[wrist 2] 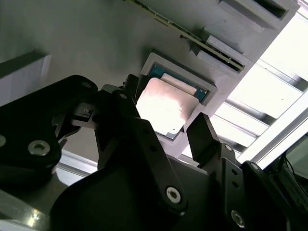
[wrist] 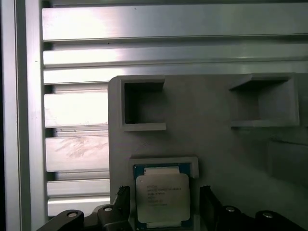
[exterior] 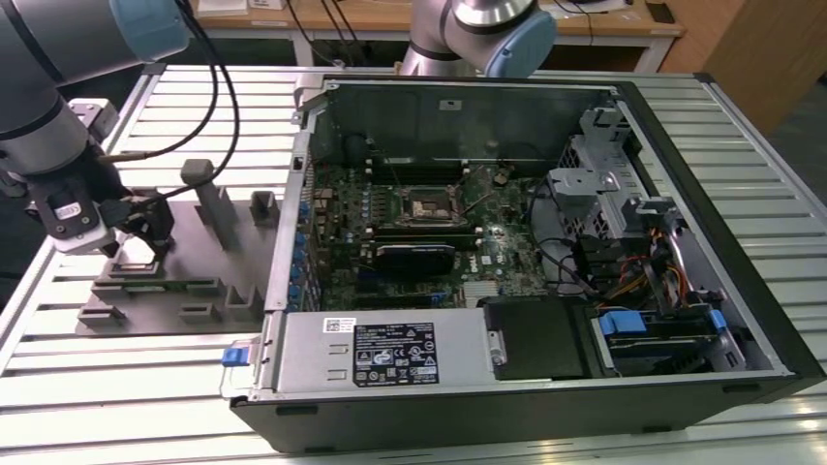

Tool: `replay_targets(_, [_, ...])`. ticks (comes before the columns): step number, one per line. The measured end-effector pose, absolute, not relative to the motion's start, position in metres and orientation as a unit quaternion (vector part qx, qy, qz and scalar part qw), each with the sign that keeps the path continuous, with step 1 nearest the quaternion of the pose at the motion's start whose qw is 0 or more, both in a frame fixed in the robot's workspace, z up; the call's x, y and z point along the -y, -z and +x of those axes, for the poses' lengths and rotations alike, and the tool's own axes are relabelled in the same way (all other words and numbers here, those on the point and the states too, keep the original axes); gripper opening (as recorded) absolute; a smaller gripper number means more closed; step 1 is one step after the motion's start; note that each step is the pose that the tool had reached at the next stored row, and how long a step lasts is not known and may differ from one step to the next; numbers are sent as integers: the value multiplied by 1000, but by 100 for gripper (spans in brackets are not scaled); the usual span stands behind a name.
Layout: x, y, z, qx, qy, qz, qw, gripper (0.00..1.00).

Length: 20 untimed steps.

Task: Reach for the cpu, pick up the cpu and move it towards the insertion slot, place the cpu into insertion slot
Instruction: 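Pick up the cpu and move it towards the insertion slot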

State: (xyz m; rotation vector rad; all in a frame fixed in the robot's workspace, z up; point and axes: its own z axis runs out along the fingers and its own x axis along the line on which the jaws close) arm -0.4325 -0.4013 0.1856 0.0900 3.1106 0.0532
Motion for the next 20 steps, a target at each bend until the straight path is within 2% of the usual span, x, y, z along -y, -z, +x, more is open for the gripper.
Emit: replay_targets(20, [399,-181,-432,-1000,-15,9,14,68])
